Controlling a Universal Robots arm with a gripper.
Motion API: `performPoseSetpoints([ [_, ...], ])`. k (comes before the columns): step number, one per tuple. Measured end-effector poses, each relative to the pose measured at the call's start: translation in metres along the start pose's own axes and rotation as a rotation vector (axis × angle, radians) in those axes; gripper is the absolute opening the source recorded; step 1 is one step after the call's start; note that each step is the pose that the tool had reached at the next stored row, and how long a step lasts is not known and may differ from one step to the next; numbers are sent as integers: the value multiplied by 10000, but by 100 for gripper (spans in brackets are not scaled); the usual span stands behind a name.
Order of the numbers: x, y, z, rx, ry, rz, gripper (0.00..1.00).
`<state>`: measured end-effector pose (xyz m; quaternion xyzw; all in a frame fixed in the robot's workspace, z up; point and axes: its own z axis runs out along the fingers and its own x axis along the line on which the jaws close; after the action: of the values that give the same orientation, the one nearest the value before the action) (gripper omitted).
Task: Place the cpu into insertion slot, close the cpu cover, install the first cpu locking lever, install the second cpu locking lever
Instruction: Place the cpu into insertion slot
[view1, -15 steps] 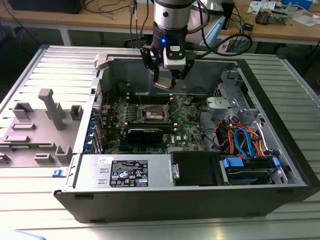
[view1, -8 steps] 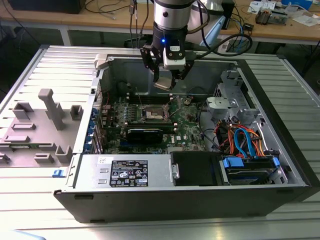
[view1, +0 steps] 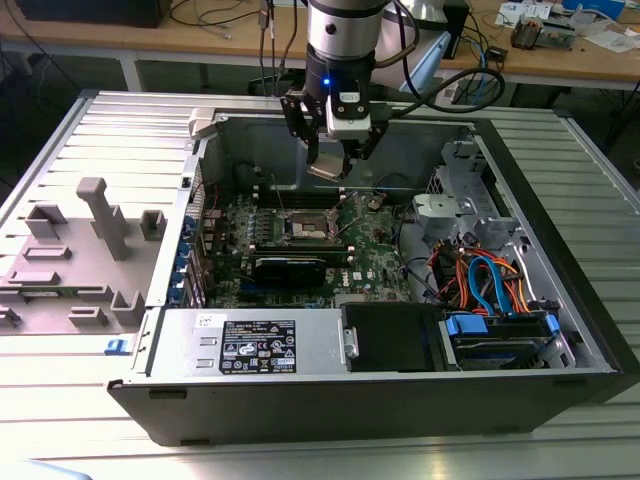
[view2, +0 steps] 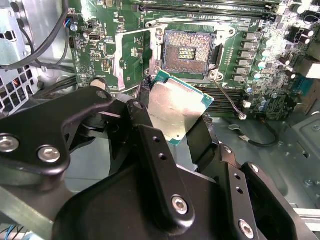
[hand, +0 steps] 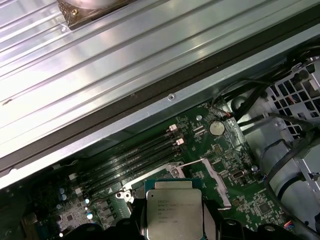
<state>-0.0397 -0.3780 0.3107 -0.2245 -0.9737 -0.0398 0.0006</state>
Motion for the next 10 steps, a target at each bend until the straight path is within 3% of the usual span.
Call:
performPoseSetpoints([
  [10, 0, 0, 2, -2, -4, 56, 55],
])
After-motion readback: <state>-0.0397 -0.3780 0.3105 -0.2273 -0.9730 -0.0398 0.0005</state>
